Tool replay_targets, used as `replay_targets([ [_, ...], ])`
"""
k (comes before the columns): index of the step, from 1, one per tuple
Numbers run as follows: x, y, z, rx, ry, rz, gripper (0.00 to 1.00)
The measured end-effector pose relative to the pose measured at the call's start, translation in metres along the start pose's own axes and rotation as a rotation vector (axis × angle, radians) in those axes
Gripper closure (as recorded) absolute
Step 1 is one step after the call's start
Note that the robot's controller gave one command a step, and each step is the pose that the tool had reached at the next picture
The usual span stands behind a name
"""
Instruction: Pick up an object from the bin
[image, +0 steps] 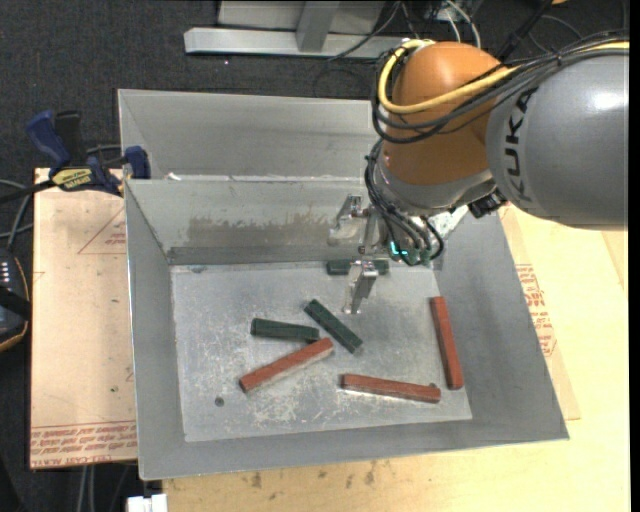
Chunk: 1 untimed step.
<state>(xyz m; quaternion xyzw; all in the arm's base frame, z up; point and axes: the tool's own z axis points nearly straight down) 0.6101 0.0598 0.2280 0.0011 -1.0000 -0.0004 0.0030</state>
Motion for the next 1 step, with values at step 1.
replay_targets([
  [1, -0.0014, -0.0003, -0.0043, 0.000, -0.007, 0.001, 0.00],
])
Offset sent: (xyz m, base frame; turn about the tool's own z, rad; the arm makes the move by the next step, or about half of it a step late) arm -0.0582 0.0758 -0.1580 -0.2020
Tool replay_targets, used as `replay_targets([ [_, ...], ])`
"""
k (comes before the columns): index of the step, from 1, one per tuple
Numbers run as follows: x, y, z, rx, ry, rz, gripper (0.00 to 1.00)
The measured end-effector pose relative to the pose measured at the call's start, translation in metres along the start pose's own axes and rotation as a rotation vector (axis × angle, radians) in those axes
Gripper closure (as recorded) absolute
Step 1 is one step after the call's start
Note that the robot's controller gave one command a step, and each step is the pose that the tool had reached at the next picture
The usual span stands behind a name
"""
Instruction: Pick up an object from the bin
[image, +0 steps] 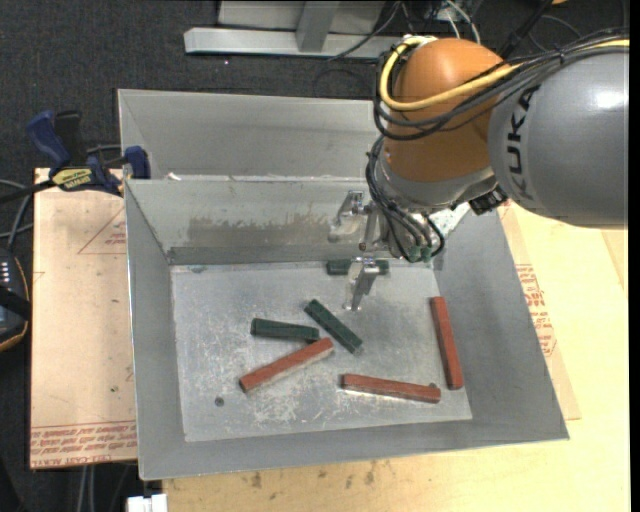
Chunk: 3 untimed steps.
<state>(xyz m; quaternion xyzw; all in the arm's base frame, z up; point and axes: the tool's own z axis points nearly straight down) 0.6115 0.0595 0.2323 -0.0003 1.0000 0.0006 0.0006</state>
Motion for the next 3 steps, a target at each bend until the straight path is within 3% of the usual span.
replay_targets([
  [1, 0.022, 0.029, 0.061, 0.000, -0.004, -0.076, 0.00],
  [2, 0.031, 0.084, 0.074, -0.001, 0.001, -0.114, 0.00],
  [3, 0.002, 0.075, 0.072, 0.000, -0.002, -0.130, 0.00],
])
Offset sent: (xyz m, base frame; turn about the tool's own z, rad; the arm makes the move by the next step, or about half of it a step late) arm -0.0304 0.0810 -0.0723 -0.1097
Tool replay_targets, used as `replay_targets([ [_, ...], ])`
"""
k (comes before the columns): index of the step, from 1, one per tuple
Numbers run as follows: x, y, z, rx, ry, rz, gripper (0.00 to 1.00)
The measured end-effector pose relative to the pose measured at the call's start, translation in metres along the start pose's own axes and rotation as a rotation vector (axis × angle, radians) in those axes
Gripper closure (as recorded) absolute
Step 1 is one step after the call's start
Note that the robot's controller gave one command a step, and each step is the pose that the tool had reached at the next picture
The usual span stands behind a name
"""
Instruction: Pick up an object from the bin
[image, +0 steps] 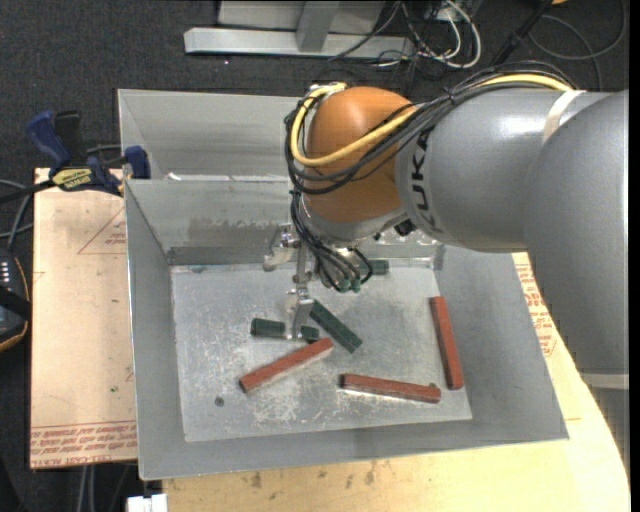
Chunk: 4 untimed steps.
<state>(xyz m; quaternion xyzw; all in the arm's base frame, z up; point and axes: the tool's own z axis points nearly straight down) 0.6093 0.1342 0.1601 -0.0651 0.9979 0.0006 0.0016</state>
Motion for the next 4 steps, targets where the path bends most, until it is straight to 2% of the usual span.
replay_targets([
  [1, 0.049, 0.007, 0.069, -0.001, -0.001, -0.011, 0.00],
  [2, 0.005, 0.001, 0.083, -0.006, 0.001, -0.128, 1.00],
  [4, 0.006, 0.001, 0.079, -0.005, 0.000, -0.127, 1.00],
])
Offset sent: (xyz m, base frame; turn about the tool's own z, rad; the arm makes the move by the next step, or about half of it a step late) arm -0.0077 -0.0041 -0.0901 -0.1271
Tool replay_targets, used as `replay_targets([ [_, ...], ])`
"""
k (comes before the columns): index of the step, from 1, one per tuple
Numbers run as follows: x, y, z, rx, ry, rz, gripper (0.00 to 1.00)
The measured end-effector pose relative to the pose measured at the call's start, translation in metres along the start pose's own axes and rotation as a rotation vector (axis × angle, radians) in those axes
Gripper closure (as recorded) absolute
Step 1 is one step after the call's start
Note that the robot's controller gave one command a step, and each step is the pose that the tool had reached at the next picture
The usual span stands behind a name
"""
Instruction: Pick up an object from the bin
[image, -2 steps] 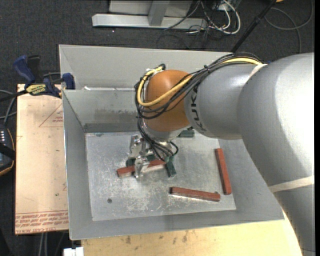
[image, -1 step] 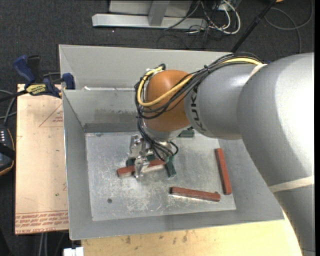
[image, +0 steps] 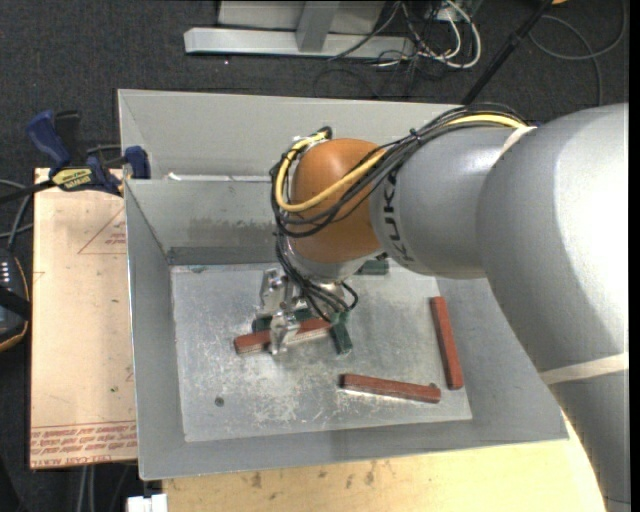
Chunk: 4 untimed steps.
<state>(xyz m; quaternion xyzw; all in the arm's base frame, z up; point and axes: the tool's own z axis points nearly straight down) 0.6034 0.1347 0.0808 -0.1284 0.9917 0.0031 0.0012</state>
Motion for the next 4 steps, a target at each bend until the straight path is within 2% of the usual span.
replay_targets([
  [3, 0.002, -0.001, -0.043, 0.005, 0.005, 0.000, 1.00],
  [4, 0.001, 0.000, -0.070, 0.005, 0.003, 0.001, 1.00],
])
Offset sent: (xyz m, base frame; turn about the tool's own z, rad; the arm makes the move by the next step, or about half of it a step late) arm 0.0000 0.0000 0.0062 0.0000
